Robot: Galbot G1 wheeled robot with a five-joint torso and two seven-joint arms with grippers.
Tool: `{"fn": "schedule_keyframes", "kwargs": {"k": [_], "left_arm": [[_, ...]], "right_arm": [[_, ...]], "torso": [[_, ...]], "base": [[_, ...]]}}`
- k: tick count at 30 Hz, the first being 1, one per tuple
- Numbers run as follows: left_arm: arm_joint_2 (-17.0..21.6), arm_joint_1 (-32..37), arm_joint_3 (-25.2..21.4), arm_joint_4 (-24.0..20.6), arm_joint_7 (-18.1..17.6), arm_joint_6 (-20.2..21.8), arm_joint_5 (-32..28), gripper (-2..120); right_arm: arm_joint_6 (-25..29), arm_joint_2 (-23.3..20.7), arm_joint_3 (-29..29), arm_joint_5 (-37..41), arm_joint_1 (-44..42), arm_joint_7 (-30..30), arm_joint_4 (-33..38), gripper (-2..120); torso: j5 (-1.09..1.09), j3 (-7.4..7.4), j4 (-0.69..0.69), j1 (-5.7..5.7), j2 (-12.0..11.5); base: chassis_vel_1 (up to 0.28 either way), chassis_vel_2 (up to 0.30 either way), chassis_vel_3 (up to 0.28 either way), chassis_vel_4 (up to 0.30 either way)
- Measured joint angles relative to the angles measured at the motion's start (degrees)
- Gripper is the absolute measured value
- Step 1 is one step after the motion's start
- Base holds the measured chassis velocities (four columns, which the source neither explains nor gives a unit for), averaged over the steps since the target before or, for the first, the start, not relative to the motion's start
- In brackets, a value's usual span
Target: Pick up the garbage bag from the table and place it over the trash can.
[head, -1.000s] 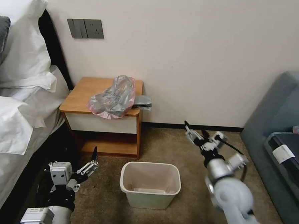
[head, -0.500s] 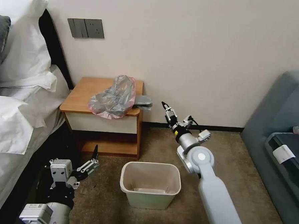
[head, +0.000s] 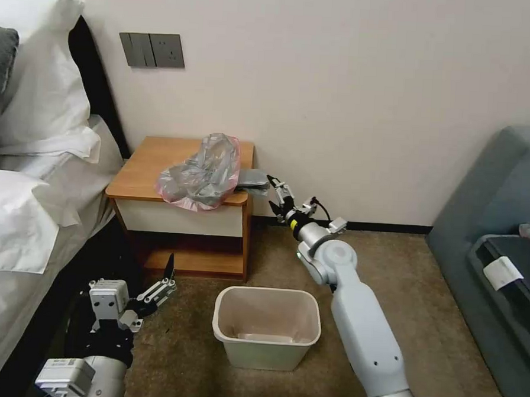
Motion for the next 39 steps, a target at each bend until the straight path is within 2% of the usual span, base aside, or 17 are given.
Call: {"fn": "schedule_keyframes", "kwargs": {"k": [7,9,11,12,13,16,17,19,23,24,27,29,32,33,36,37,39], "left_arm": [[-0.1,0.0,0.1,0.0,0.0,0.0,0.0,100],[-0.1,0.0,0.1,0.0,0.0,0.0,0.0,100],[-0.1,0.0,0.1,0.0,0.0,0.0,0.0,100],[-0.1,0.0,0.1,0.0,0.1,0.0,0.0,100],[-0.1,0.0,0.1,0.0,0.1,0.0,0.0,100],[0.1,0.3,0.2,0.0,0.8,-0.1,0.0,100],[0.1,0.3,0.2,0.0,0.8,-0.1,0.0,100],[0.1,0.4,0.3,0.0,1.2,-0.1,0.0,100],[0.1,0.4,0.3,0.0,1.3,-0.1,0.1,100],[0.1,0.4,0.3,0.0,1.3,-0.1,0.1,100],[0.0,0.6,0.4,0.0,1.3,-0.1,0.2,100],[0.0,0.6,0.4,0.0,1.3,-0.2,0.4,100],[-0.1,0.7,0.3,0.0,1.4,-0.7,1.4,100],[-0.1,0.7,0.3,0.0,1.4,-0.7,1.4,100],[-0.1,0.7,0.3,0.0,1.4,-1.2,1.9,100],[-0.1,0.7,0.3,0.0,1.4,-1.2,1.9,100],[-0.1,0.7,0.3,0.0,1.4,-1.2,2.0,100]], "right_arm": [[0.4,1.6,-0.2,-2.2,2.4,-2.9,-3.6,97],[0.5,1.8,-0.2,-2.7,2.6,-3.7,-3.9,85],[0.5,1.8,-0.2,-2.8,2.6,-3.8,-3.9,83],[0.5,1.8,-0.3,-3.1,2.6,-4.0,-3.9,75],[0.5,1.8,-0.3,-3.1,2.6,-4.0,-3.9,75],[0.7,1.8,-0.1,-3.8,2.6,-4.3,-4.1,60],[0.7,1.8,-0.1,-3.8,2.6,-4.3,-4.1,60],[0.8,1.6,0.0,-3.9,2.5,-4.4,-4.1,48],[0.8,1.3,0.0,-5.4,2.3,-4.6,-3.9,35],[0.8,1.3,0.0,-5.4,2.3,-4.6,-3.9,35],[0.8,0.8,-0.1,-6.4,1.8,-5.0,-3.1,19],[0.7,0.7,-0.1,-6.5,1.6,-5.0,-2.7,18],[-0.1,-0.3,0.0,-6.6,-0.9,-4.4,1.5,3],[-0.1,-0.3,0.0,-6.6,-0.9,-4.4,1.5,3],[-0.4,-2.3,-0.7,-5.7,-6.1,-1.4,9.8,0],[-0.4,-2.3,-0.7,-5.7,-6.1,-1.4,9.8,0],[-0.3,-4.0,-1.6,-4.3,-10.1,1.5,16.9,0]], "torso": [[0.0,0.0,0.01,0.0,0.0],[0.0,0.0,0.0,0.0,0.0],[0.01,0.0,0.0,0.0,0.0],[0.01,0.0,0.0,0.0,0.0],[0.01,0.0,0.0,0.0,0.0],[0.01,0.0,0.0,0.0,0.0],[0.01,0.0,0.0,0.0,0.0],[0.01,0.0,0.0,0.0,0.0],[0.01,0.0,0.0,0.0,0.0],[0.01,0.0,0.0,0.0,0.0],[0.02,0.0,0.01,0.0,0.0],[0.02,0.0,0.0,0.0,0.0],[0.02,0.0,0.01,0.0,0.0],[0.02,0.0,0.01,0.0,0.0],[0.01,-0.01,-0.01,0.0,0.0],[0.01,-0.01,-0.01,0.0,0.0],[0.02,-0.01,-0.01,0.0,0.0]], "base": [[0.0,0.0,0.0,0.0],[0.0,0.0,0.0,0.0],[0.0,0.0,0.0,0.0],[0.0,0.0,0.0,0.0],[0.0,0.0,0.0,0.0],[0.0,0.0,0.0,0.0],[0.0,0.0,0.0,0.0],[0.0,0.0,0.0,0.0],[0.0,0.0,0.0,0.0],[0.0,0.0,0.0,0.0],[0.0,0.0,0.0,0.0],[0.0,0.0,0.0,0.0],[0.0,0.0,0.0,0.0],[0.0,0.0,0.0,0.0],[0.0,0.0,0.0,0.0],[0.0,0.0,0.0,0.0],[0.0,0.0,0.0,0.0]]}}
